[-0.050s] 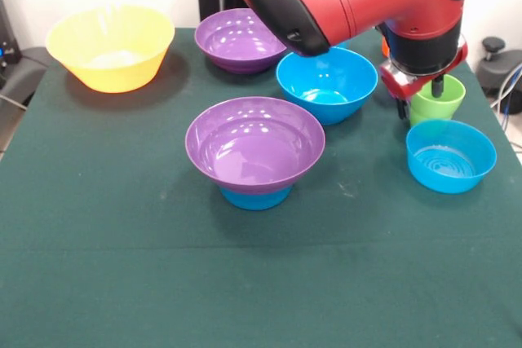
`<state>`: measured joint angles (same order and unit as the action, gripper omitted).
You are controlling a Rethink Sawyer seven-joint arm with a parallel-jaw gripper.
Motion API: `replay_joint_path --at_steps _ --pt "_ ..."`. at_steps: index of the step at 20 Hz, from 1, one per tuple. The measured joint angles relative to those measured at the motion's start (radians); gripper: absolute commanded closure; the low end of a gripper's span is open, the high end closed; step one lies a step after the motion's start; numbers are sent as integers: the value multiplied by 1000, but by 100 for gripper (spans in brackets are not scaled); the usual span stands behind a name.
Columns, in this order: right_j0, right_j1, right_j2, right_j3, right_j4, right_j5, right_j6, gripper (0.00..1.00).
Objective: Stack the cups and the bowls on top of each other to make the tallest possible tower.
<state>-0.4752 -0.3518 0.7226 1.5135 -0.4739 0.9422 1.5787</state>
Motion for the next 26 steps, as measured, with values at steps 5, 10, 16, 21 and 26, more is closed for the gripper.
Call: replay_joint_path --at_steps 5,10,16,21,26 --pt "11 21 0 -4 -32 0 0 0" --pt "19 40 0 -4 -61 0 0 0" --pt "29 56 0 -11 -79 0 0 0" --pt "31 62 0 -13 -81 0 0 0" --pt "31 62 0 -15 -84 0 0 0"
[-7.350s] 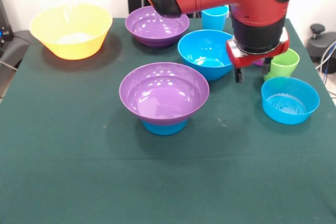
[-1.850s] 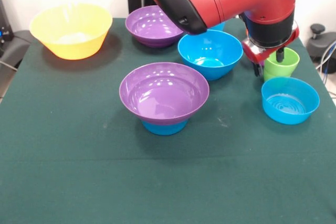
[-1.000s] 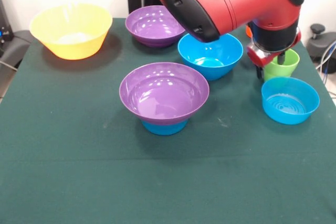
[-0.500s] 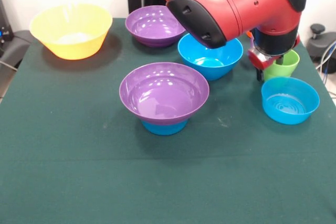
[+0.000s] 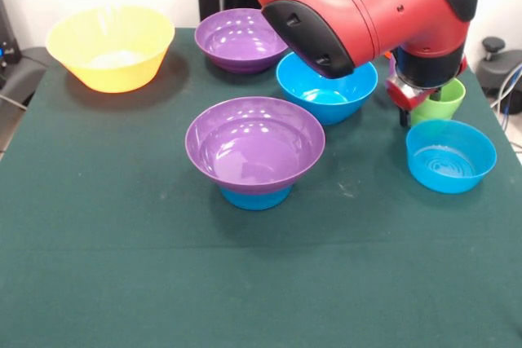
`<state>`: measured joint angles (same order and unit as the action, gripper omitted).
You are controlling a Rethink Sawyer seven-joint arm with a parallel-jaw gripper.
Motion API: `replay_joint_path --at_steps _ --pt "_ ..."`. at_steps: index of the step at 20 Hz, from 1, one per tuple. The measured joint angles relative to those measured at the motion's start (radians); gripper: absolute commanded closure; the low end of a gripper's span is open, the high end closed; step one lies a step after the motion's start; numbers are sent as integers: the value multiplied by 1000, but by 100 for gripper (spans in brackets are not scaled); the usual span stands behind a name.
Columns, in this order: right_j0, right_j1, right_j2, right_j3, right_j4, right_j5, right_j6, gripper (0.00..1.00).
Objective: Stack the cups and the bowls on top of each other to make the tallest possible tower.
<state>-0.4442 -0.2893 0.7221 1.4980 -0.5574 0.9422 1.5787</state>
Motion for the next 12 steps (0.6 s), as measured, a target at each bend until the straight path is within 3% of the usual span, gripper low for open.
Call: replay_joint_path --at_steps 7,8,12 --pt "0 1 0 -8 -3 0 0 0" --pt "0 1 0 -11 -4 0 0 100" --pt "0 1 0 -12 -6 1 0 100"
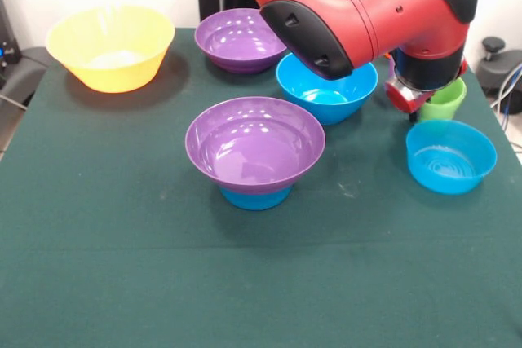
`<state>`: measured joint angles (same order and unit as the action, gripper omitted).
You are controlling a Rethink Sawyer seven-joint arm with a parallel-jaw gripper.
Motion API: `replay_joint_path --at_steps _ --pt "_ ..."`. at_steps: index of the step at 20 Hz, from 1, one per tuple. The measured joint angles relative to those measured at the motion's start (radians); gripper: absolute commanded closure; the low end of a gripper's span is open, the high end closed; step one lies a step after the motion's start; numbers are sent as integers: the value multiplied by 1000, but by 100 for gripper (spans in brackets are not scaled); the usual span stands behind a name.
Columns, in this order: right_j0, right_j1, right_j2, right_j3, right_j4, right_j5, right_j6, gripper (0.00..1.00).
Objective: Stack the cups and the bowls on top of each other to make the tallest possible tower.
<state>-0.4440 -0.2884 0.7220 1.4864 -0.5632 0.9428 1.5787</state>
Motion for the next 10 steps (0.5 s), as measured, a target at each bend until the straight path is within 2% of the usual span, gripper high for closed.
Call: replay_joint_path --at_steps 10 --pt "1 0 0 -2 -6 -1 0 100"
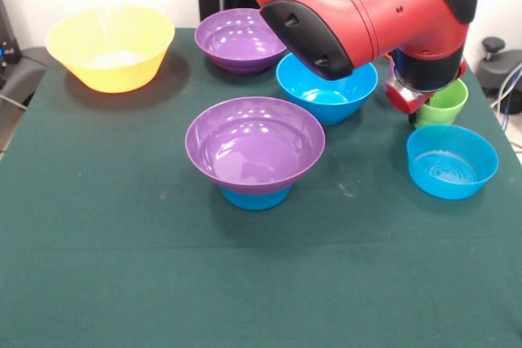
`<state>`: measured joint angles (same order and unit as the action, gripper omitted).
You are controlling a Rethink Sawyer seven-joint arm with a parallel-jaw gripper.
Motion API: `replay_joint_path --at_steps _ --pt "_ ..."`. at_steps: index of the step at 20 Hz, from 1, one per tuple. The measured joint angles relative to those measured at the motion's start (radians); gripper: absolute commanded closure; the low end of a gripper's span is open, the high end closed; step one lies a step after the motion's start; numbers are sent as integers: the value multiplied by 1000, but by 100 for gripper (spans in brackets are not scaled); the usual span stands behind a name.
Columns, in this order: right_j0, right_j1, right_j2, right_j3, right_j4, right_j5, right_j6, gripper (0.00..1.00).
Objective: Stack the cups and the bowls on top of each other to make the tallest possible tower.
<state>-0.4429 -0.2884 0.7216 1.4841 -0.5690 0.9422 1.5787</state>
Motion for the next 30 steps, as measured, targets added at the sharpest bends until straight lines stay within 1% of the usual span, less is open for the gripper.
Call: replay_joint_path --at_steps 6,11,13,19,20,23,25,27,30 --pt "-1 -13 0 2 -2 0 0 100" --pt "-32 -76 13 33 9 0 0 100" --pt "-64 -133 27 54 22 0 0 100" --pt "-107 -210 38 62 33 0 0 100" --pt "-116 -233 38 62 33 1 0 100" --pt "-122 -262 38 61 33 8 0 100" --pt "-121 -286 38 56 33 31 0 100" --pt "-121 -294 39 53 33 43 0 100" --pt "-122 -321 43 40 33 94 0 100"
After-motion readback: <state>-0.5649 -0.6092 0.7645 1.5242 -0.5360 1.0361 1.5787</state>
